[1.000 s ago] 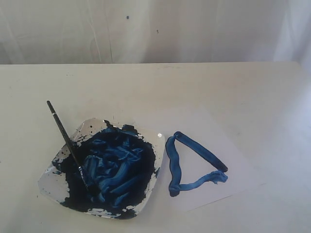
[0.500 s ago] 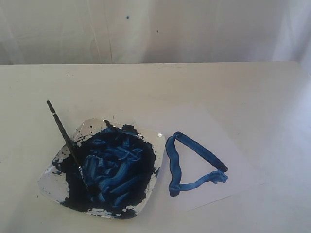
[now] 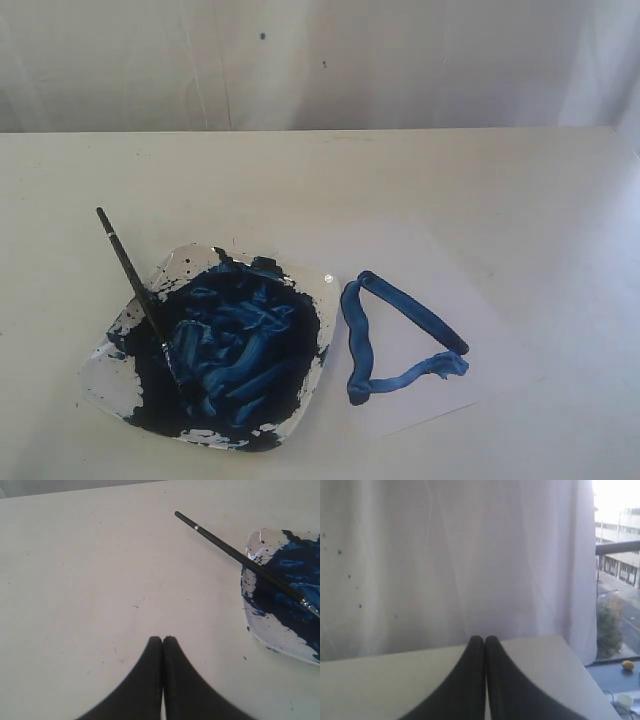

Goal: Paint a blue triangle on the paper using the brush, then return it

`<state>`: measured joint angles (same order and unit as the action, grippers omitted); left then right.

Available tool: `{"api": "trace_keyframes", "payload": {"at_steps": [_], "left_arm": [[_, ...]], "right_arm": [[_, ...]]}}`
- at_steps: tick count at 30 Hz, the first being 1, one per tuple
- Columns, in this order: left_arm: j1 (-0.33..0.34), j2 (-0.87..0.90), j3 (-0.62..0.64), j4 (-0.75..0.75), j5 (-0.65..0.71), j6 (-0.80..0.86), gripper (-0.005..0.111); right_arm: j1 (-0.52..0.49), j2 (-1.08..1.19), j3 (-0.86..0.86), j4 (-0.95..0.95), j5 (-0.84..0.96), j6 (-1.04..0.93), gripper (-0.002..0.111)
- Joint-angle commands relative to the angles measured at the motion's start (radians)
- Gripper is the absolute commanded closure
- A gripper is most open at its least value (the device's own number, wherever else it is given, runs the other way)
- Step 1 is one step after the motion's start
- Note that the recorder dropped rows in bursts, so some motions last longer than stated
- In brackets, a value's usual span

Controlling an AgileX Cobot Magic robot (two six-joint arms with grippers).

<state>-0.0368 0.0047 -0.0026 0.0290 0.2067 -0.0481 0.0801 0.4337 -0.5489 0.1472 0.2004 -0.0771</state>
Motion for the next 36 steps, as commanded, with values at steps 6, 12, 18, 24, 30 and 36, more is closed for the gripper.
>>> {"api": "trace_keyframes", "payload": {"at_steps": [6,12,18,24,30,36], "left_arm": [[-0.011,-0.005,0.003,0.001,-0.004,0.002,0.107],[-0.011,-0.005,0.003,0.001,-0.004,0.002,0.107],[-0.011,-0.005,0.003,0.001,-0.004,0.002,0.107],[-0.011,-0.005,0.003,0.001,-0.004,0.002,0.107],[-0.011,-0.005,0.003,0.001,-0.004,0.002,0.107],[-0.011,-0.005,0.003,0.001,-0.004,0.002,0.107]], "right_arm": [[0.0,-0.006,0.06,0.015,0.087,-0.143,0.108],[0.0,-0.123,0.22,-0.104,0.037,-0.143,0.108],[-0.002,-0.272,0.393,-0.123,-0.033,-0.108,0.108],[-0.002,-0.364,0.532,-0.236,-0.037,0.026,0.108],[-0.002,-0.412,0.549,-0.249,-0.022,0.048,0.108],[-0.002,-0.412,0.549,-0.249,-0.022,0.048,0.108]]}}
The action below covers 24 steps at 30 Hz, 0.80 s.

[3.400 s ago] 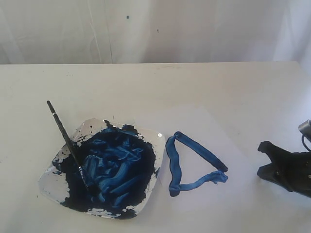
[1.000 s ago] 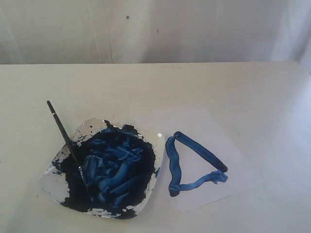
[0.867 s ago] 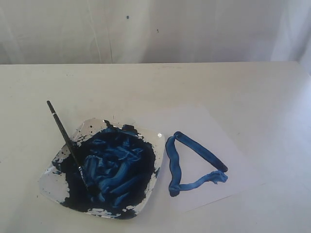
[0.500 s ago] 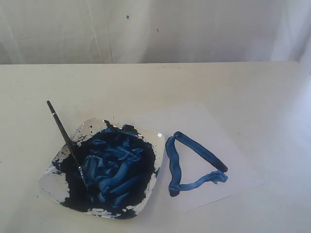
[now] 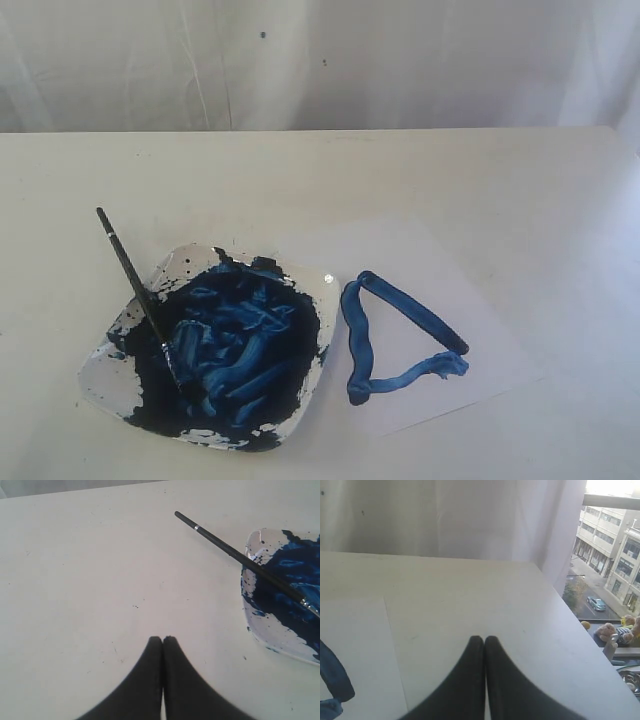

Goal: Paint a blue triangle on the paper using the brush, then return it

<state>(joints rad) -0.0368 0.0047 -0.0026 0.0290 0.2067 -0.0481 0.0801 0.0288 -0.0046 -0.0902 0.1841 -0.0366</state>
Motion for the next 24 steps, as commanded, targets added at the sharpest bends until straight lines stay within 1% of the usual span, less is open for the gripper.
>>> {"api": "trace_keyframes", "payload": {"at_steps": [1,5,10,18,20,24], "left_arm": [[-0.011,-0.005,0.003,0.001,-0.004,0.002,0.107],[-0.011,-0.005,0.003,0.001,-0.004,0.002,0.107],[-0.011,-0.005,0.003,0.001,-0.004,0.002,0.107],[-0.011,-0.005,0.003,0.001,-0.004,0.002,0.107],[-0.011,-0.005,0.003,0.001,-0.004,0.002,0.107],[-0.011,-0.005,0.003,0.001,-0.004,0.002,0.107]], "right_arm": [[-0.002,-0.007,0.005,-0.003,-0.006,0.007,0.108],[-0.002,-0.007,0.005,0.013,0.005,0.007,0.108],[-0.002,-0.007,0.005,0.013,0.101,0.007,0.108],[0.0,-0.007,0.005,0.013,0.131,0.007,0.108],[0.007,-0.007,0.005,0.013,0.141,0.007,0.108],[0.06,-0.029,0.005,0.013,0.158,0.007,0.108]]}}
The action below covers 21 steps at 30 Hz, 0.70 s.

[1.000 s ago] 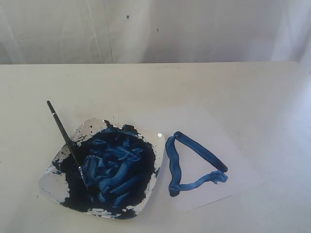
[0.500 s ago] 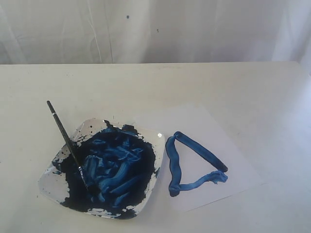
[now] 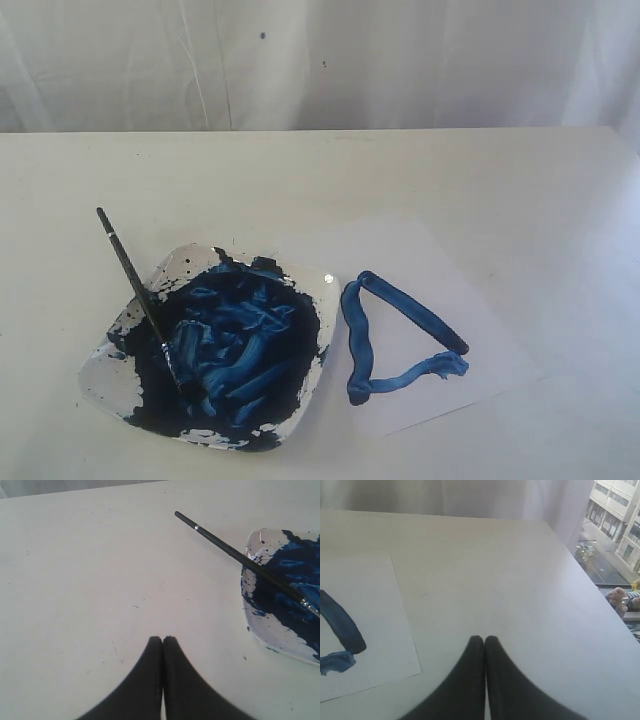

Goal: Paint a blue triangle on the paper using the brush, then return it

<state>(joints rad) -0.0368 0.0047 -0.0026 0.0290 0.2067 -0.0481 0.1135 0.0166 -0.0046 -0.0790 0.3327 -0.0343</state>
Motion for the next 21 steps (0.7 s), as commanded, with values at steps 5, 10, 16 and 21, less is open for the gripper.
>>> {"api": "trace_keyframes", "payload": {"at_steps": [5,10,16,21], "left_arm": [[-0.011,-0.005,0.003,0.001,-0.004,0.002,0.107],[-0.011,-0.005,0.003,0.001,-0.004,0.002,0.107],[-0.011,-0.005,0.003,0.001,-0.004,0.002,0.107],[-0.011,-0.005,0.003,0.001,-0.004,0.002,0.107]], "right_arm": [[0.026,-0.017,0.005,0.002,0.022,0.005,0.108],[0.026,-0.017,0.005,0.002,0.022,0.005,0.108],[0.026,-0.017,0.005,0.002,0.018,0.005,0.108],[0.026,-0.017,0.005,0.002,0.018,0.005,0.108]]}}
